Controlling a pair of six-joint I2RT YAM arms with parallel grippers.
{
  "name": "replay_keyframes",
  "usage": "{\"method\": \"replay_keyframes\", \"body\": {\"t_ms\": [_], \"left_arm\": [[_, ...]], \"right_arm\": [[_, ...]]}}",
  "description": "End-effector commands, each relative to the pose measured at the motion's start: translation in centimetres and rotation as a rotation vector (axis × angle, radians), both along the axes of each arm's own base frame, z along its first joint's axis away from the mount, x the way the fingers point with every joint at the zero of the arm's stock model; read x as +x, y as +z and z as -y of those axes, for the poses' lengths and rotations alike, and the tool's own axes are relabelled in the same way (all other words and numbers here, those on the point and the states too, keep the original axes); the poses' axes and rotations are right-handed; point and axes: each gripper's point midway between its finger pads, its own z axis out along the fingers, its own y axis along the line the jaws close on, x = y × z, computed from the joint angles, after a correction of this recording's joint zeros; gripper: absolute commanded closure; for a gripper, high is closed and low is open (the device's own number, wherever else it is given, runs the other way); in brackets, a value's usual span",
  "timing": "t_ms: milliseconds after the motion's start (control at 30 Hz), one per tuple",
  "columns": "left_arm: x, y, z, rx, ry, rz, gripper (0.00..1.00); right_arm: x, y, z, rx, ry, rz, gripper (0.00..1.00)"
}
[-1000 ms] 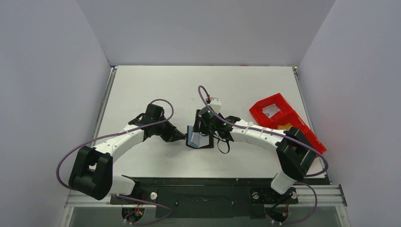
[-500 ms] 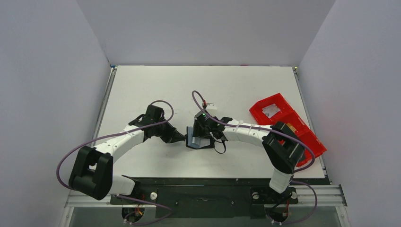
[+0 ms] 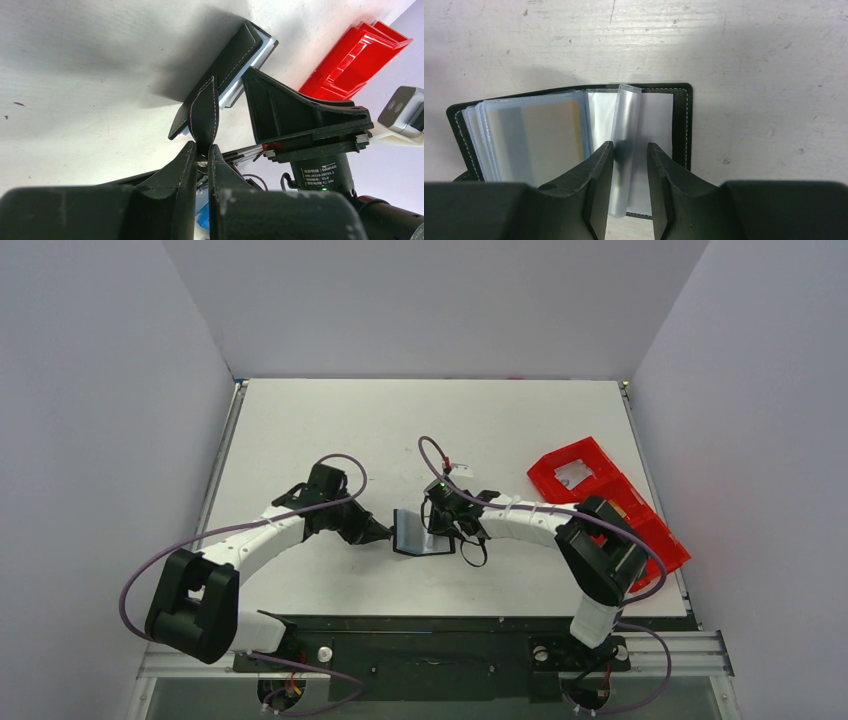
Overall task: Take the credit cards out of the card holder
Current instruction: Remove the credit card from the card holder.
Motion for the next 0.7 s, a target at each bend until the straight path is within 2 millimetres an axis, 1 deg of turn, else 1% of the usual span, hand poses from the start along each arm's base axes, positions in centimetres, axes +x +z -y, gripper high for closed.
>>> {"method": "replay_keyframes", "body": {"t_ms": [0, 67, 167, 267, 367, 433, 467, 533, 633, 667], "left_arm": [[0.3, 0.5, -0.2, 0.013, -0.004, 0.051, 1.0], [0.3, 0.6, -0.1, 0.009, -0.007, 0.054, 1.0], [0.6, 1.4, 0.1, 0.003, -0.017, 0.08, 1.0], [1.2, 2.7, 0.2, 0.006, -0.024, 0.108, 1.0], [1.4, 3.2, 0.4, 0.003, -0.036, 0.114, 1.0], [1.4, 3.4, 0.6, 0.001, -0.041, 0.114, 1.0], [1.4, 3.4, 0.7, 0.001, -0.044, 0.114, 1.0], [1.3, 3.3, 0.8, 0.001, -0.047, 0.112, 1.0], [1.1, 3.0, 1.0, -0.001, -0.048, 0.105, 1.0], [1.0, 2.9, 1.0, -0.001, -0.05, 0.104, 1.0]], "right_arm": [[1.1, 2.1, 0.5, 0.038, -0.036, 0.074, 0.73], [1.1, 2.0, 0.9, 0.034, -0.042, 0.07, 0.74], [1.2, 1.9, 1.2, 0.031, -0.048, 0.071, 0.74], [1.2, 2.4, 1.4, 0.039, -0.051, 0.081, 0.74], [1.2, 3.0, 1.5, 0.042, -0.054, 0.093, 0.72], [1.3, 4.0, 1.6, 0.054, -0.056, 0.111, 0.66], [1.3, 4.4, 1.7, 0.056, -0.056, 0.114, 0.61], [1.3, 6.0, 1.5, 0.085, -0.053, 0.138, 0.55], [1.4, 9.1, 0.8, 0.146, -0.042, 0.183, 0.52], [1.4, 10.0, 0.2, 0.168, -0.036, 0.195, 0.52]]}}
